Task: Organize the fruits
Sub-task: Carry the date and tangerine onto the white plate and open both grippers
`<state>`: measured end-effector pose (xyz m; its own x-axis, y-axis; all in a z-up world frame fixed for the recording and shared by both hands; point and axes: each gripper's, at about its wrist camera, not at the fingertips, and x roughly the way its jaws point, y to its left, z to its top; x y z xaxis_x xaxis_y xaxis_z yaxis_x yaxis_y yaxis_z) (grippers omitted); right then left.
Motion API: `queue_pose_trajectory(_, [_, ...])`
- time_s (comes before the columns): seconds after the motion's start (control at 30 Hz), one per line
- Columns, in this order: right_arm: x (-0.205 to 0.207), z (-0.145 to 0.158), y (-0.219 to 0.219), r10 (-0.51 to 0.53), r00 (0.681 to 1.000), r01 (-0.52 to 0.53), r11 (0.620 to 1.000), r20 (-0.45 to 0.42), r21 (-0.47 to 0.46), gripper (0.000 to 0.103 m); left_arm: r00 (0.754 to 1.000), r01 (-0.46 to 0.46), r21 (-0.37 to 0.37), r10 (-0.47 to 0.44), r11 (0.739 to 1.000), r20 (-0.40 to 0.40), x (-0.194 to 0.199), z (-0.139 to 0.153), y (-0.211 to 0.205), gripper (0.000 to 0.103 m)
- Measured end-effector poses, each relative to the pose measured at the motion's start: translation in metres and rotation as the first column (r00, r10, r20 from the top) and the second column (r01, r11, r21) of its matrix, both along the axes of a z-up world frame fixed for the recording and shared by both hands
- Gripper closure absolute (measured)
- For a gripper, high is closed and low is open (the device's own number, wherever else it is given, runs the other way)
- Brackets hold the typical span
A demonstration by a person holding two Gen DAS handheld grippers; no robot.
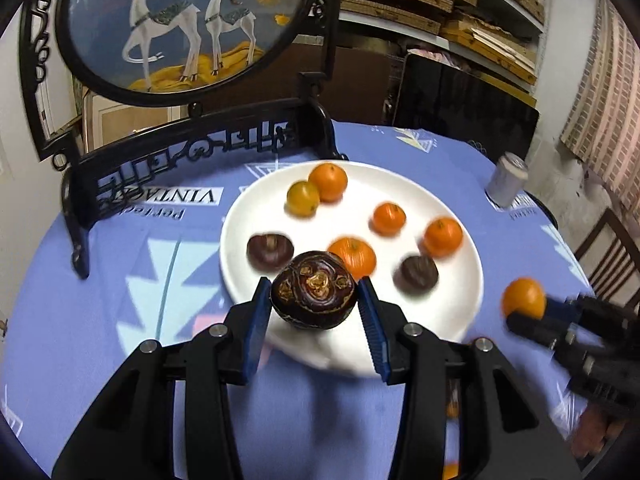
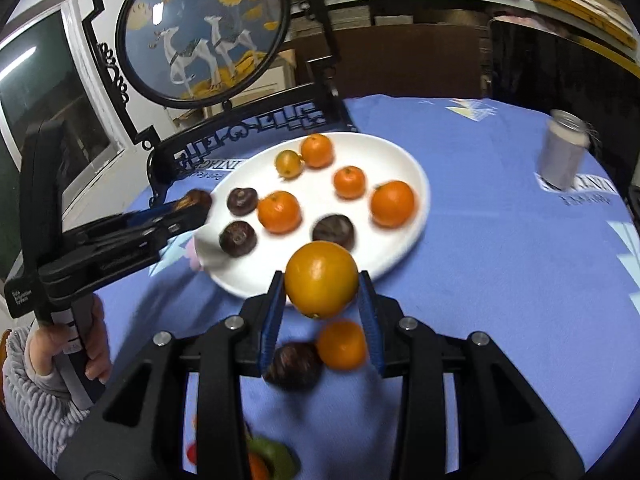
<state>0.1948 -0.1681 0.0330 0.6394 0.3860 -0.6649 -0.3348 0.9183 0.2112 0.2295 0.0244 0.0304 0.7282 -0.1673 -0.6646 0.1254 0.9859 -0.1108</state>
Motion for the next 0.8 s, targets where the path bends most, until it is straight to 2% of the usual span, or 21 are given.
queue_pose_trajectory(0.23, [0.027,-0.014,0.031,0.054,0.998,-0.055,0.998,-0.007,-0.041,0.065,0.999,0.005,0.003,-0.004,1.0,-0.032,0.053,-0.012,-0.009,0.059])
queue_pose_trajectory(0.33, [0.031,-0.015,0.025,0.037,0.999,-0.037,0.999,0.003,-0.019,0.04,0.999,0.013,0.001,-0.013,1.0,-0.043,0.064,-0.016,-0.011,0.054])
queue_pose_trajectory(0.37, [0.031,-0.015,0.023,0.034,0.999,-0.034,0.999,0.007,-0.019,0.04,0.999,0.016,-0.011,-0.017,1.0,-0.039,0.065,-0.016,-0.01,0.049])
queue_pose_trajectory(0.47, [0.03,-0.011,0.015,0.017,1.0,-0.017,1.0,0.003,-0.005,0.04,0.999,0.022,-0.056,-0.024,0.998,-0.034,0.06,-0.013,-0.004,0.044])
queue_pose_trajectory(0.63, [0.019,-0.004,0.002,-0.015,1.0,0.015,1.0,0.003,0.004,0.04,1.0,0.006,-0.059,-0.007,0.998,-0.017,0.038,-0.001,0.004,0.043])
queue_pose_trajectory(0.8, [-0.003,0.001,-0.015,-0.038,0.999,0.037,0.999,0.002,0.028,0.039,1.0,0.021,-0.045,-0.022,0.999,-0.011,-0.013,-0.005,0.005,0.042])
